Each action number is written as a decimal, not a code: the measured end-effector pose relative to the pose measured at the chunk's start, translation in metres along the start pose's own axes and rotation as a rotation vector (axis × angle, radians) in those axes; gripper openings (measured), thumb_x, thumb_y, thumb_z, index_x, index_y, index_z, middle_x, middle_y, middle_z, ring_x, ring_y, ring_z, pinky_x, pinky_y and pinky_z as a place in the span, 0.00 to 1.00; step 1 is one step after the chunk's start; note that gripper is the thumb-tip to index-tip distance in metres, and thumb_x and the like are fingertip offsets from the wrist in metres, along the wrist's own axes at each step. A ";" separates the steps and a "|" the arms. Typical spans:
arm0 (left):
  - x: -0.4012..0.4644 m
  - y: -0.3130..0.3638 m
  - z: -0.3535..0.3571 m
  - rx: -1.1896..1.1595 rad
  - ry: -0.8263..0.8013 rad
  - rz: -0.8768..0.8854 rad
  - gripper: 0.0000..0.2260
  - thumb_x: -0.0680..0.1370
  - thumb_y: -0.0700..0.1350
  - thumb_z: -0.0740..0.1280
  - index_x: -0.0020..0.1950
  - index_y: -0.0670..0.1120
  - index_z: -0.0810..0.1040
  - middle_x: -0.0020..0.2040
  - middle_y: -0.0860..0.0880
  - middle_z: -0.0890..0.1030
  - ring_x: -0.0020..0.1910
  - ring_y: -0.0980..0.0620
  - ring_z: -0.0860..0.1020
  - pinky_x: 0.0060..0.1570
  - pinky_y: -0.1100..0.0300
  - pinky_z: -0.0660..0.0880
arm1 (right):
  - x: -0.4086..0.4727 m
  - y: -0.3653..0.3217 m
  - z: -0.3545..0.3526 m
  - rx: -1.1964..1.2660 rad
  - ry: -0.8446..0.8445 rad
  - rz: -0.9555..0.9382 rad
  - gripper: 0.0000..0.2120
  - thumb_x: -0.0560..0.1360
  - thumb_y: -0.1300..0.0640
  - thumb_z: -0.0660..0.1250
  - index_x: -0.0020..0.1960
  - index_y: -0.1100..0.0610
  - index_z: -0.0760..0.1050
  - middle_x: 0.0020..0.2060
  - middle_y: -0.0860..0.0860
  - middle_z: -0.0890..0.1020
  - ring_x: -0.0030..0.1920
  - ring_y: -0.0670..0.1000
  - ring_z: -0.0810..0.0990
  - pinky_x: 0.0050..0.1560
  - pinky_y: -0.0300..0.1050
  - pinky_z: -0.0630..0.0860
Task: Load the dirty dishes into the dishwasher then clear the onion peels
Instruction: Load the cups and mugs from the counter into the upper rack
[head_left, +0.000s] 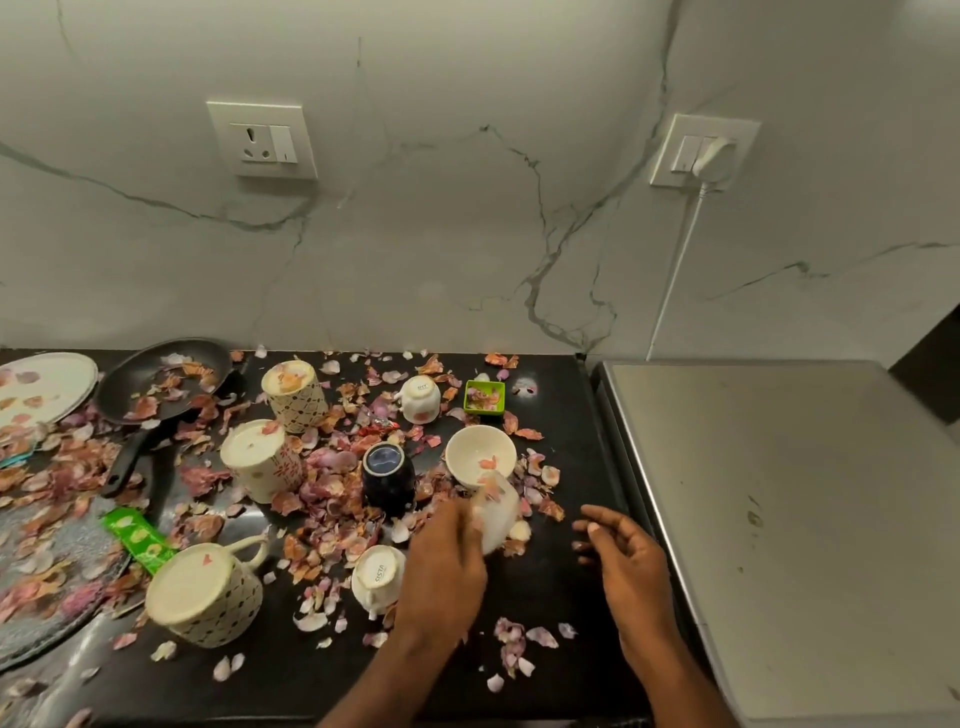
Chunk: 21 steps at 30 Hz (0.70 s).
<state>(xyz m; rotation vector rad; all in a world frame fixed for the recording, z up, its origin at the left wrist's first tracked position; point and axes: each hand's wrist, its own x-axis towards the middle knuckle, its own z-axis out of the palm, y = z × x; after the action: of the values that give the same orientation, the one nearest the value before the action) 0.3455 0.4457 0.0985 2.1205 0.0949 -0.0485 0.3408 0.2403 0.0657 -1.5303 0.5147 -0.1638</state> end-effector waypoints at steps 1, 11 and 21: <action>0.004 0.003 -0.002 -0.301 0.032 -0.208 0.06 0.86 0.47 0.61 0.59 0.53 0.76 0.58 0.52 0.82 0.53 0.54 0.81 0.57 0.48 0.82 | 0.000 0.001 -0.002 0.009 0.011 0.006 0.10 0.82 0.63 0.66 0.56 0.51 0.84 0.46 0.49 0.88 0.47 0.53 0.87 0.51 0.49 0.83; 0.016 0.018 0.023 -1.318 -0.004 -0.729 0.15 0.86 0.39 0.59 0.72 0.44 0.75 0.62 0.41 0.84 0.61 0.42 0.82 0.55 0.46 0.82 | -0.007 -0.002 -0.023 0.043 0.046 0.012 0.10 0.82 0.62 0.67 0.57 0.52 0.83 0.47 0.49 0.88 0.48 0.52 0.87 0.51 0.46 0.83; -0.018 0.049 0.086 0.127 -0.417 0.770 0.08 0.77 0.44 0.73 0.53 0.55 0.86 0.50 0.58 0.85 0.50 0.61 0.79 0.53 0.67 0.74 | -0.042 -0.002 -0.086 0.181 0.283 0.135 0.26 0.80 0.32 0.59 0.56 0.51 0.85 0.50 0.50 0.88 0.54 0.51 0.86 0.57 0.48 0.83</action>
<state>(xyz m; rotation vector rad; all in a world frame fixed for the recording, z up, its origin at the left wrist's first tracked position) 0.3320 0.3458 0.0958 2.0935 -0.9839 -0.0376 0.2681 0.1794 0.0807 -1.2977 0.8046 -0.3165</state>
